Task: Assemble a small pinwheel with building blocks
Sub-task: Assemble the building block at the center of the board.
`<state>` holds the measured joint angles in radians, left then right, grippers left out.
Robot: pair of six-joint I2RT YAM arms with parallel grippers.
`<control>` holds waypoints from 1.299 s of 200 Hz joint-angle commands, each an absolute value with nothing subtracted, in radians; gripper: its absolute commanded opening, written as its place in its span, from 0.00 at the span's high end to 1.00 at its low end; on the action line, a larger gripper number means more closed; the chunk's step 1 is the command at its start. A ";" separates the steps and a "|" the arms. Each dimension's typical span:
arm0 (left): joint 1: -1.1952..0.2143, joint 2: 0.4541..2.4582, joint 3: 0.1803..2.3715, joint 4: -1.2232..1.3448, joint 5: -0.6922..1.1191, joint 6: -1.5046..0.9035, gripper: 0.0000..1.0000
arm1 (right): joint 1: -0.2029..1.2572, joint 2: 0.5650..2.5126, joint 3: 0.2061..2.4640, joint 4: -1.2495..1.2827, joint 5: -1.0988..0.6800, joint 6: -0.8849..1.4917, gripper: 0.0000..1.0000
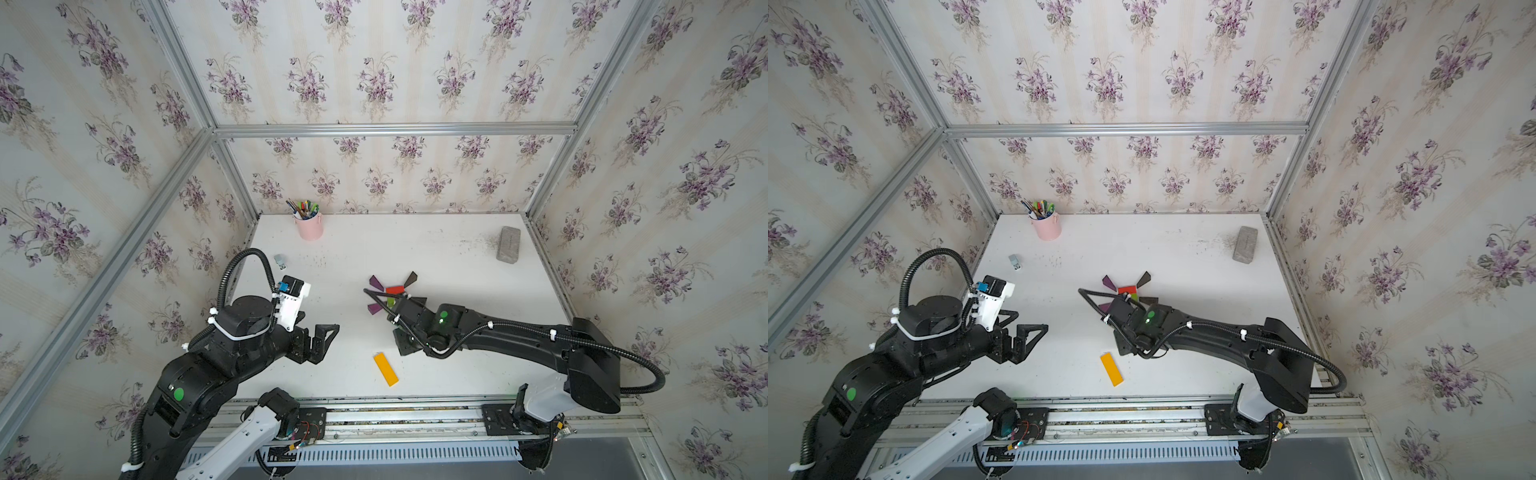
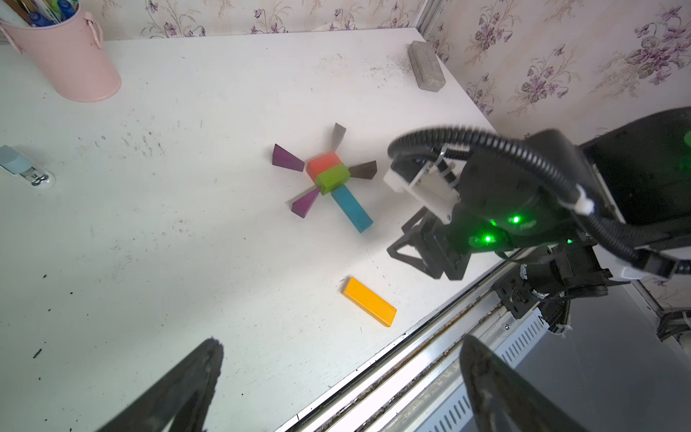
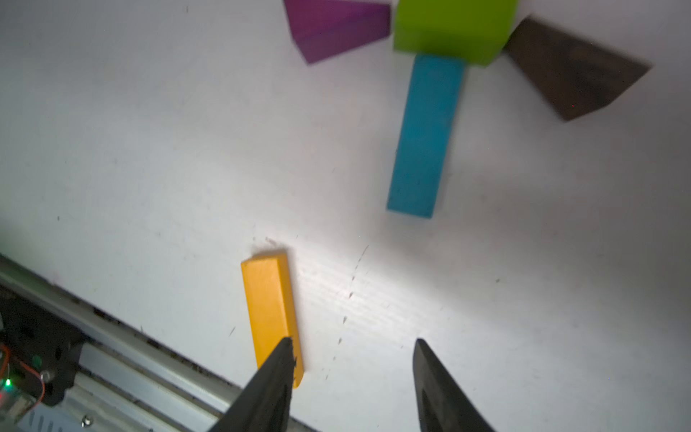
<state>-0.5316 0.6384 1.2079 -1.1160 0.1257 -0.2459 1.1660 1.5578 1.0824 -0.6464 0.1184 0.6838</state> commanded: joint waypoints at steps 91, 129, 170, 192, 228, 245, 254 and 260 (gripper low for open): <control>-0.532 0.600 1.462 -1.236 0.090 -0.280 0.01 | 1.269 1.802 1.195 -0.614 0.092 0.720 0.43; -0.532 0.598 1.437 -1.232 0.086 -0.278 0.01 | 1.269 1.829 1.198 -0.614 0.075 0.711 0.43; -0.532 0.598 1.439 -1.232 0.082 -0.266 0.01 | 1.269 1.860 1.213 -0.622 0.067 0.704 0.46; -0.532 0.598 1.442 -1.232 0.087 -0.265 0.01 | 1.270 1.878 1.224 -0.627 0.056 0.700 0.50; -0.532 0.597 1.442 -1.232 0.085 -0.262 0.01 | 1.269 1.893 1.229 -0.637 0.053 0.695 0.55; -0.532 0.601 1.445 -1.232 0.087 -0.261 0.01 | 1.269 1.902 1.229 -0.639 0.052 0.695 0.57; -0.532 0.601 1.443 -1.232 0.087 -0.260 0.01 | 1.269 1.903 1.226 -0.636 0.052 0.697 0.58; -0.531 0.601 1.443 -1.232 0.086 -0.260 0.01 | 1.270 1.904 1.224 -0.635 0.052 0.697 0.59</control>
